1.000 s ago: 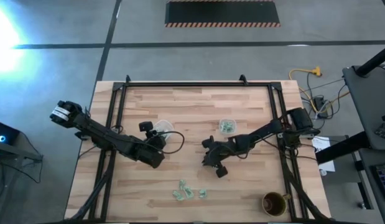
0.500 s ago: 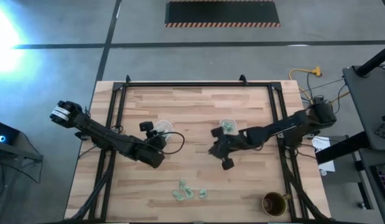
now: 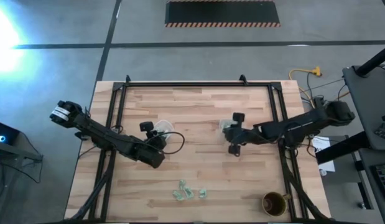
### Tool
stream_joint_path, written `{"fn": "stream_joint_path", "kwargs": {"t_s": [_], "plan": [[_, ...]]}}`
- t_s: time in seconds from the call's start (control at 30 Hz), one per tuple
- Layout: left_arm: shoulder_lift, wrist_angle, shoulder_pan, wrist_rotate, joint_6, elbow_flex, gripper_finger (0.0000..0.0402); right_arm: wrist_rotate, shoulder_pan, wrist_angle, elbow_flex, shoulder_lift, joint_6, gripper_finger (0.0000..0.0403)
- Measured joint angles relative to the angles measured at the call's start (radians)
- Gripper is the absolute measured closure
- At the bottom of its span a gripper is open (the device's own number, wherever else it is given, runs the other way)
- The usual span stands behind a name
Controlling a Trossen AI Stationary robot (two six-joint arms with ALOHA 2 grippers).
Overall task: Pick and place Stevia / Truvia into bins
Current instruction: Put the light green stevia packet into the right transparent container
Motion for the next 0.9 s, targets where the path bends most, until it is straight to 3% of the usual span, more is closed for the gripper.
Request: {"fn": "stream_joint_path", "kwargs": {"t_s": [0.4, 0.9], "plan": [[0.000, 0.004, 0.000, -0.003, 0.001, -0.002, 0.0292, -0.009, -0.140, 0.110, -0.118, -0.035, 0.031, 0.0364], [0.000, 0.023, 0.000, -0.003, 0.024, -0.001, 0.0292, -0.087, -0.168, 0.157, -0.135, -0.033, 0.053, 0.0362]]}}
